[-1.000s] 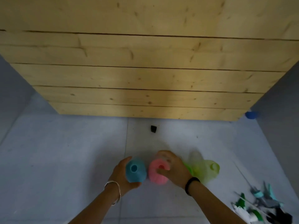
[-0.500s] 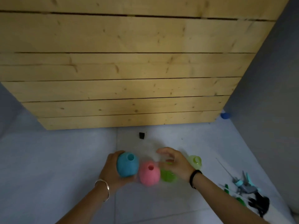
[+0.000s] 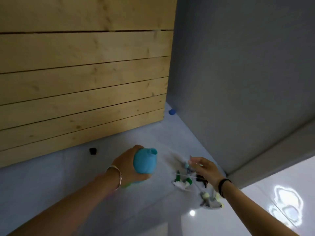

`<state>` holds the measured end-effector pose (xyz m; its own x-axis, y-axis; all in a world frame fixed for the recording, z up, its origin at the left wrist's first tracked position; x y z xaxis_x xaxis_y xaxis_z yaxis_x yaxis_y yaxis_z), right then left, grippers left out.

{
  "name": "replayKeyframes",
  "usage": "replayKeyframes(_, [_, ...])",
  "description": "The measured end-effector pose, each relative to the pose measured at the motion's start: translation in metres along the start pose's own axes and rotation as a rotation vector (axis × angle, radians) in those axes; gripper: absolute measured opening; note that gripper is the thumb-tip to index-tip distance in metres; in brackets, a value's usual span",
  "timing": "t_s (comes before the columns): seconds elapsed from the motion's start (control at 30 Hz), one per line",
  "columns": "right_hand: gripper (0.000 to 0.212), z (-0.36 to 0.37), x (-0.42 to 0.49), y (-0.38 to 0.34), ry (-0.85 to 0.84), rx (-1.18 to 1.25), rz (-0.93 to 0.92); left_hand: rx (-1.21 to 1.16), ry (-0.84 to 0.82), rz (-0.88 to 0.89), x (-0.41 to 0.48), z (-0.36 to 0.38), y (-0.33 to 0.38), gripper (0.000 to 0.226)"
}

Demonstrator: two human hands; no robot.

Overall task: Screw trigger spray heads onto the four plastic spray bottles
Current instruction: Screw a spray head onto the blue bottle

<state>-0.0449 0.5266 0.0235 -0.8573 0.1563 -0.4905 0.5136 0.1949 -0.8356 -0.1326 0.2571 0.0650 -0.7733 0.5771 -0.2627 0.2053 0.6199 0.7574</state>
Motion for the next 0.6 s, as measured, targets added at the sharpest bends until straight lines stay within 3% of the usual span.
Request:
replayKeyframes(0.2, [0.02, -0.047, 0.015, 0.085, 0.09, 0.16, 0.168, -0.017, -0.129, -0.061, 0.065, 0.081, 0.002, 0.087])
replayKeyframes(0.33, [0.016, -0.046, 0.046, 0.123, 0.107, 0.248, 0.27, -0.057, -0.157, -0.067, 0.1, 0.115, -0.001, 0.08])
replayKeyframes(0.43, [0.022, -0.042, 0.072, 0.151, 0.151, 0.364, 0.332, -0.138, -0.098, -0.082, 0.12, 0.121, -0.009, 0.07])
replayKeyframes(0.6, [0.042, -0.042, 0.107, 0.179, 0.283, 0.382, 0.459, -0.135, -0.113, -0.083, 0.14, 0.13, -0.017, 0.076])
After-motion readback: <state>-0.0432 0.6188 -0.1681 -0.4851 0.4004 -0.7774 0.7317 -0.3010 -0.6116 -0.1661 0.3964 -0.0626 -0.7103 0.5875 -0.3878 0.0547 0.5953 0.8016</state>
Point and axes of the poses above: each hand's wrist, its own x-axis towards the middle knuckle, its own z-axis out of the palm, y = z × x, the point moved 10 cm from there along x, towards the middle knuckle, and after that the axes turned 10 degrees about -y, right-handed, at the moved point
